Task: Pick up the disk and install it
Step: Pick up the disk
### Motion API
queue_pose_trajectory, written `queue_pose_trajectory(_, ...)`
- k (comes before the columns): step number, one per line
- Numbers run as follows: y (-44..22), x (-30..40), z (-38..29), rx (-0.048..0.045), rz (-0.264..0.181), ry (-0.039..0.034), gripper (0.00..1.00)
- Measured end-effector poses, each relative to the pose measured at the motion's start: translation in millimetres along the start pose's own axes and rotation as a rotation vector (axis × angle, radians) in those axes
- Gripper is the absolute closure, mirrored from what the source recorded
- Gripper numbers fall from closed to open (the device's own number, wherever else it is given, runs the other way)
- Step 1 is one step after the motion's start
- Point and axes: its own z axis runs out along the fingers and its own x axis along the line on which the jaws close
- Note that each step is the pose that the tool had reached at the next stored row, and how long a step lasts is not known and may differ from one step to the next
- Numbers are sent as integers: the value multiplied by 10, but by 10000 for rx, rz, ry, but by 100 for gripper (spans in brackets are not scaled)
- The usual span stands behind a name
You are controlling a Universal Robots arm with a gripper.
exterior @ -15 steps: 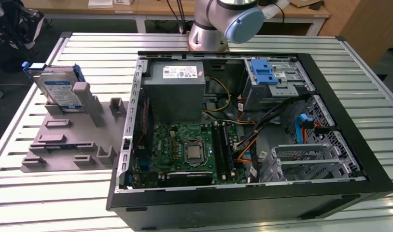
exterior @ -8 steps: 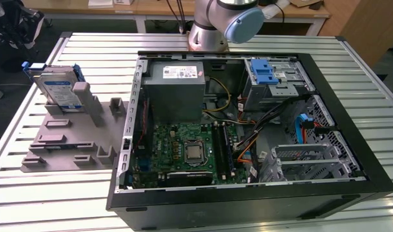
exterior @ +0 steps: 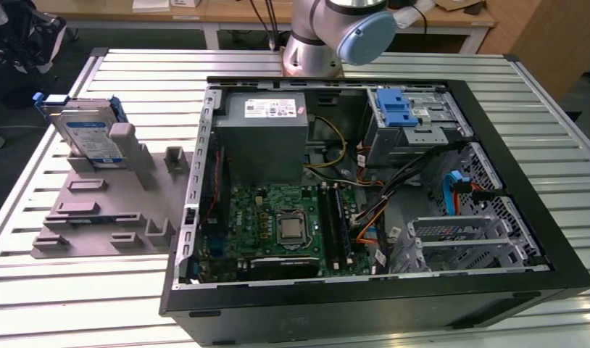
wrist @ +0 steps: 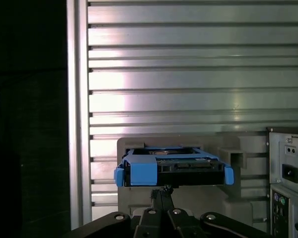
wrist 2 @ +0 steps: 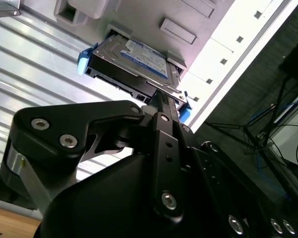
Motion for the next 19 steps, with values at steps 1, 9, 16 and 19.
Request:
queue_pose_trajectory(1, 0, 0, 0, 0, -14, 0, 89)
queue_pose_trajectory(9, 0, 0, 0, -2, -116, 2, 89)
queue_pose_trajectory(16, 0, 0, 0, -4, -190, 3, 89)
queue_pose_trajectory(19, 0, 0, 0, -4, -192, 3, 89)
